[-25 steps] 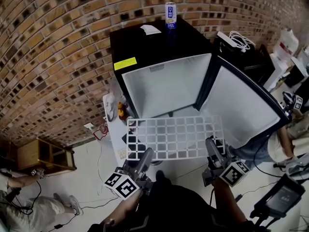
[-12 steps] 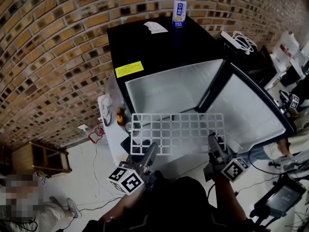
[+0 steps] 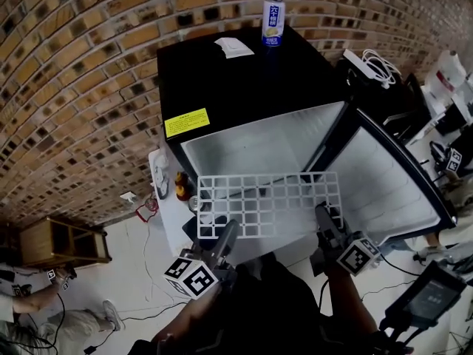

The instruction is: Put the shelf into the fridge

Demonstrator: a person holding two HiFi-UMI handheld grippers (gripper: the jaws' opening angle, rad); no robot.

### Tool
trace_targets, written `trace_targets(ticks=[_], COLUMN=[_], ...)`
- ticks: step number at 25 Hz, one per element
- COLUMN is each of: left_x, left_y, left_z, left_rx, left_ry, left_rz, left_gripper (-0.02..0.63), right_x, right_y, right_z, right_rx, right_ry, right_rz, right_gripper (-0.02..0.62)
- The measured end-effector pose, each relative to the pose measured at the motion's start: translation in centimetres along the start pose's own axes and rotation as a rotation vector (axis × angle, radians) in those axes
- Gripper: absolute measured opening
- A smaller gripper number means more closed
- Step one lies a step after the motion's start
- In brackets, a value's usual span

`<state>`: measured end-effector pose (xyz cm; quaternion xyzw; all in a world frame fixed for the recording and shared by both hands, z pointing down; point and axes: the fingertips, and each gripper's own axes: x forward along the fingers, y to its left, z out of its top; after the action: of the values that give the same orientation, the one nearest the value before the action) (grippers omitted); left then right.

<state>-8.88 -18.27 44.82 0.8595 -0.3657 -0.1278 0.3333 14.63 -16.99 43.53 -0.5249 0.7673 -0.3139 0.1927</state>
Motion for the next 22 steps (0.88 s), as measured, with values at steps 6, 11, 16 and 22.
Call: trace_targets(ticks=[6, 11, 16, 22], left_x=[1.1, 2.4, 3.1, 3.8], left_y=[0.1, 0.3, 0.9, 1.7], left_z=[0.2, 0.6, 0.1, -0.4], left_rx=[-0.006, -0.01, -0.027, -0.039], left_ry=[-0.009, -0.004, -0.001, 0.011], left_rz=[0.024, 0.047, 0.048, 0.057], left_gripper=[0.144, 0.143, 0.142, 0.143], right_x=[1.7, 3.1, 4.3, 5.4], right_y=[-0.8, -1.7, -2.4, -4.7], right_z=[1.0, 1.8, 1.8, 1.2], right_rx=[0.011, 0.013, 0.027, 0.039], right_ry=[0.032, 0.055, 0.085, 0.126], right_rz=[0.026, 0.045, 0.056, 0.06], right_gripper=[0.17, 0.17, 0.17, 0.17])
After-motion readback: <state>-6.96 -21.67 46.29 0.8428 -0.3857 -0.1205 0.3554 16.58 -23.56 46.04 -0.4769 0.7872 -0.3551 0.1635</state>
